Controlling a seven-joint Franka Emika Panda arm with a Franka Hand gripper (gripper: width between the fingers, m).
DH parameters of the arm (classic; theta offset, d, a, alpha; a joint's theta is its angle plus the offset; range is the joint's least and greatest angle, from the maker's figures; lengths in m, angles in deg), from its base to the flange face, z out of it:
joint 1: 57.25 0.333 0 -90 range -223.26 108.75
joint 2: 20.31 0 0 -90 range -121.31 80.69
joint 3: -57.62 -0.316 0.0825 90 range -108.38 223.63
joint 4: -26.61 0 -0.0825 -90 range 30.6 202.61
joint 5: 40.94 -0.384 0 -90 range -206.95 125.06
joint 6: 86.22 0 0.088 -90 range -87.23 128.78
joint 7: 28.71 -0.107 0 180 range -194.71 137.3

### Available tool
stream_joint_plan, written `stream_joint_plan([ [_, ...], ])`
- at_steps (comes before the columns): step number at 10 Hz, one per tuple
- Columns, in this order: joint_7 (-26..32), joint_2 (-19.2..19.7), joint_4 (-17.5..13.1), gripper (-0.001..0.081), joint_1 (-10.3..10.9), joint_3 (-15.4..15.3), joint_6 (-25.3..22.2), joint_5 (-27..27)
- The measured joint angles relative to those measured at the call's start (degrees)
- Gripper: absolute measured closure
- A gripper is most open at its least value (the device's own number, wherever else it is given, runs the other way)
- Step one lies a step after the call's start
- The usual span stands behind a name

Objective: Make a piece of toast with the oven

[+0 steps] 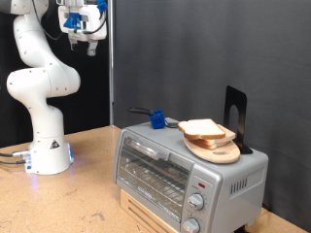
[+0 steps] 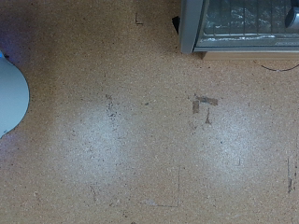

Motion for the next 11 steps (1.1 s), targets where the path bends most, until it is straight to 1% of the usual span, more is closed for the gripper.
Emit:
stream_joint_plan([
  [1, 5.45, -0.08, -0.11, -0.0002, 0.81, 0.79, -0.23, -1.65],
  [3, 19.09, -0.17, -1.42, -0.0002, 3.52, 3.81, -1.07, -2.02],
  [4, 25.95, 0.14, -1.84, -0.0002, 4.77, 4.96, 0.0, -1.45],
  [5, 30.97, 0.92, -2.2, -0.0002, 6.11, 5.56, 0.66, -1.04],
  [6, 28.67, 0.91, -2.15, -0.0002, 5.7, 5.42, 0.62, -1.18],
  [7, 33.69, 0.61, -2.13, -0.0002, 6.41, 6.2, 0.63, -2.37],
  [8, 40.93, -0.11, -2.13, -0.0002, 7.69, 8.02, 0.64, -2.58],
  [9, 47.9, -0.85, -1.76, -0.0002, 8.77, 9.63, 1.81, -2.53],
  [10, 54.67, -1.23, -0.51, -0.0002, 9.75, 10.92, 5.03, -2.26],
  [11, 61.19, -1.17, 1.49, -0.0002, 10.59, 11.92, 10.13, -1.58],
])
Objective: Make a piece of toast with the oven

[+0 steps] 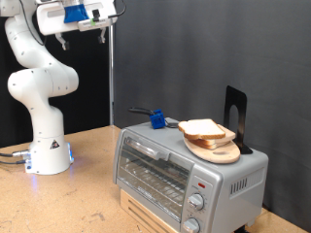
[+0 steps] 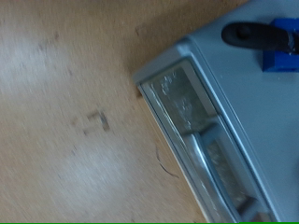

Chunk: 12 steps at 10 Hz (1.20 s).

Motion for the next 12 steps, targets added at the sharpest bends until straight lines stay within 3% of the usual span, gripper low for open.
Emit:
stream_joint_plan([
  [1, 4.73, -0.3, 1.83, -0.0002, 1.0, 0.51, 3.65, 0.53],
  [2, 2.51, -0.26, 1.62, -0.0002, 0.72, 0.43, 2.62, 0.34],
  [3, 4.1, -0.43, 1.49, -0.0002, 1.13, 1.43, 2.01, -3.17],
  [5, 14.29, -1.11, 1.65, -0.0002, 3.95, 7.25, 1.92, -11.64],
  [7, 27.74, -1.11, 3.36, -0.0002, 8.12, 12.08, 8.33, -16.9],
  [9, 33.76, 0.79, 5.55, -0.0002, 10.59, 13.13, 17.18, -17.75],
  [11, 33.51, 0.59, 5.36, -0.0002, 10.53, 13.56, 14.59, -17.9],
  [12, 34.26, 0.55, 4.94, -0.0002, 10.81, 14.68, 10.95, -18.36],
])
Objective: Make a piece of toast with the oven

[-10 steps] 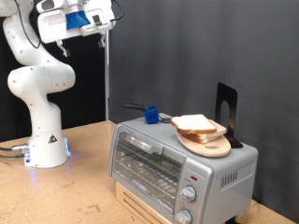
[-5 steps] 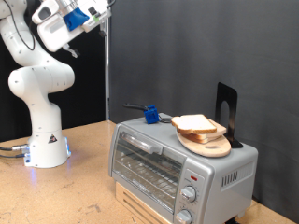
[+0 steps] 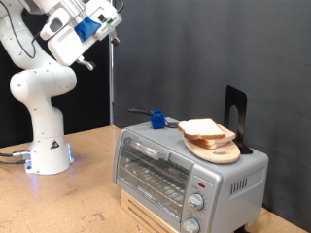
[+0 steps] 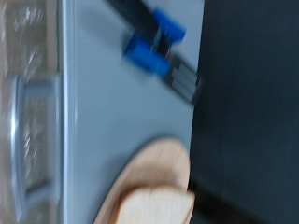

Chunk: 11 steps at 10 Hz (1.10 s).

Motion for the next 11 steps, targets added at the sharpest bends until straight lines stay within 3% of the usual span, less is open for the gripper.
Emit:
stream_joint_plan([
  [2, -0.55, 0.89, -0.93, -0.0002, 0.25, 2.29, -5.23, -0.49],
  [3, -1.42, 2.21, -1.3, -0.0002, 0.24, 2.53, -5.29, -0.49],
  [6, -0.32, 7.56, -1.52, -0.0002, 0.63, 2.63, 1.73, -0.54],
  [11, 10.19, 15.53, -0.15, -0.0002, 2.37, 4.82, 11.37, -0.88],
])
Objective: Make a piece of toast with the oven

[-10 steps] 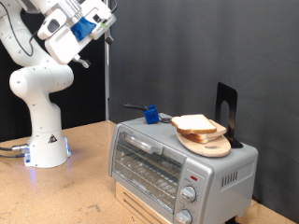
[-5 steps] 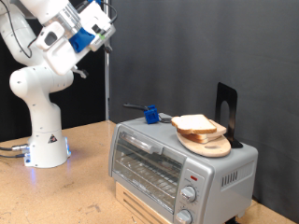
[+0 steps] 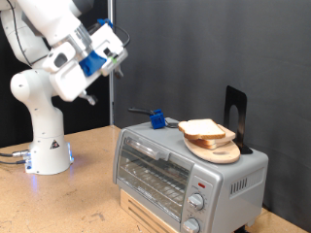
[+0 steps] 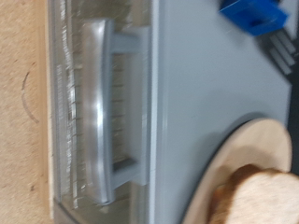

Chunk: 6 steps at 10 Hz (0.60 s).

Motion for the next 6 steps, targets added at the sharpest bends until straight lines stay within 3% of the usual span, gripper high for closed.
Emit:
stream_joint_plan([
  [2, 1.51, 3.21, 0.54, -0.0002, 0.46, 0.26, 4.26, -2.19],
  [4, 1.72, 4.4, 0.42, -0.0002, 0.6, 0.26, 5.24, -2.81],
  [6, 3.58, 4.09, -0.89, -0.0002, 0.63, 2.15, -1.41, -5.33],
])
